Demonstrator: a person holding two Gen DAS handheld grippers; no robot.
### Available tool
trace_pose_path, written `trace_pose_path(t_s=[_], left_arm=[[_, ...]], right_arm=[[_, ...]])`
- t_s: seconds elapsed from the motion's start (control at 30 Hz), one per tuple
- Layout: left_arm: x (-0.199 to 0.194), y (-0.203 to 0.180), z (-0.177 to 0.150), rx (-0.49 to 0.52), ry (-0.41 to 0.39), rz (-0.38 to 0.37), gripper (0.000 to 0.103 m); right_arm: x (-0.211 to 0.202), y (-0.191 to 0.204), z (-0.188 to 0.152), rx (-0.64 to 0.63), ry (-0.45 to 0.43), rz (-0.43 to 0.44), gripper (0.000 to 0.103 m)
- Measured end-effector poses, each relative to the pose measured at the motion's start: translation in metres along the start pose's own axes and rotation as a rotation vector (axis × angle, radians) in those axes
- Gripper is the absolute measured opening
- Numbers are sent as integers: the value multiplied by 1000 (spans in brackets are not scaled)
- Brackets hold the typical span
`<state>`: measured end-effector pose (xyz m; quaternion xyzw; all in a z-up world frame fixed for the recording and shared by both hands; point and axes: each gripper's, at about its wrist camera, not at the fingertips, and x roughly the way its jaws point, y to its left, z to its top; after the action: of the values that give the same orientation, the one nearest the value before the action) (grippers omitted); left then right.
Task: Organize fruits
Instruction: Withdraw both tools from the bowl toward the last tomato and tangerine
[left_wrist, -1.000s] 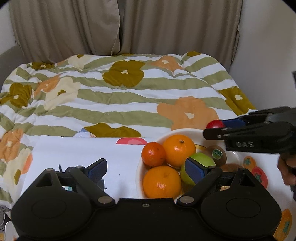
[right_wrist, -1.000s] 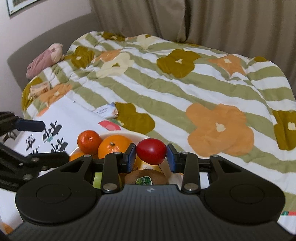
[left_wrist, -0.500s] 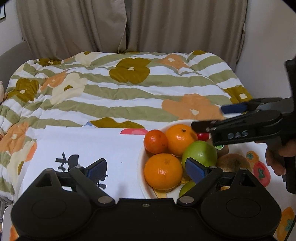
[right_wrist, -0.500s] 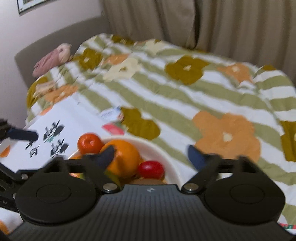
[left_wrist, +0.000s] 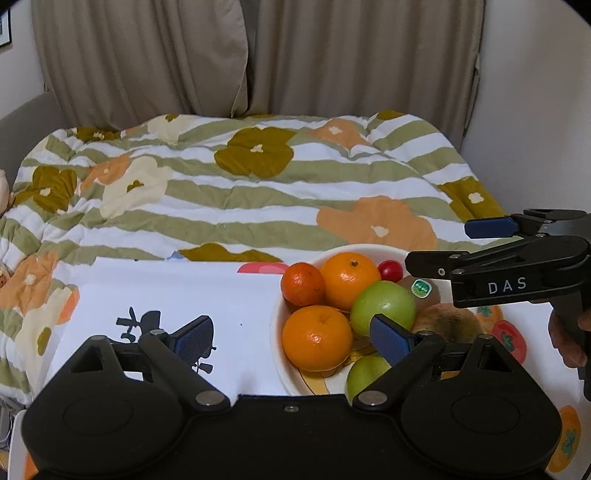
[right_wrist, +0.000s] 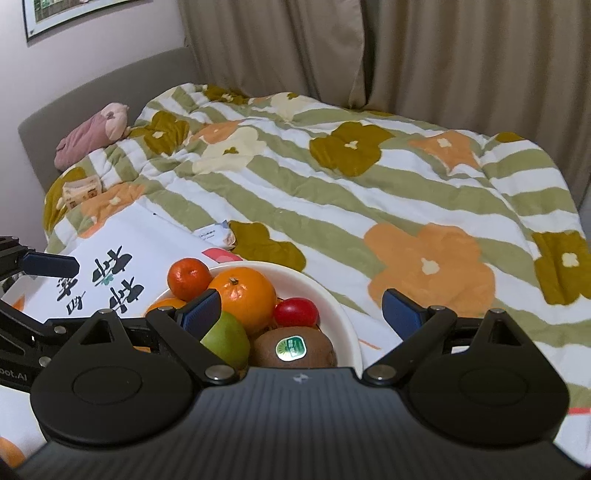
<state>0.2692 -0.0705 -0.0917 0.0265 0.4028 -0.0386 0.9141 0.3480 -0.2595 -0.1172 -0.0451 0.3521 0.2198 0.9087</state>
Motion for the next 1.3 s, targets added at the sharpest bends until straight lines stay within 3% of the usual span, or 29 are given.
trace_pose_path(t_s=[0.33, 0.83, 1.07, 1.3], left_arm=[[-43, -3, -7, 57, -62, -50, 95], [-95, -10, -38, 126, -106, -128, 96], [-103, -18, -49, 166, -110, -186, 96], [-89, -41, -59, 229, -60, -262, 96]], right_arm=[[-70, 23, -9, 54, -39, -109, 103], [-168, 66, -70, 150, -72, -211, 103], [-198, 74, -105, 205, -60, -260, 103], [-205, 78, -143, 238, -9, -300, 103]])
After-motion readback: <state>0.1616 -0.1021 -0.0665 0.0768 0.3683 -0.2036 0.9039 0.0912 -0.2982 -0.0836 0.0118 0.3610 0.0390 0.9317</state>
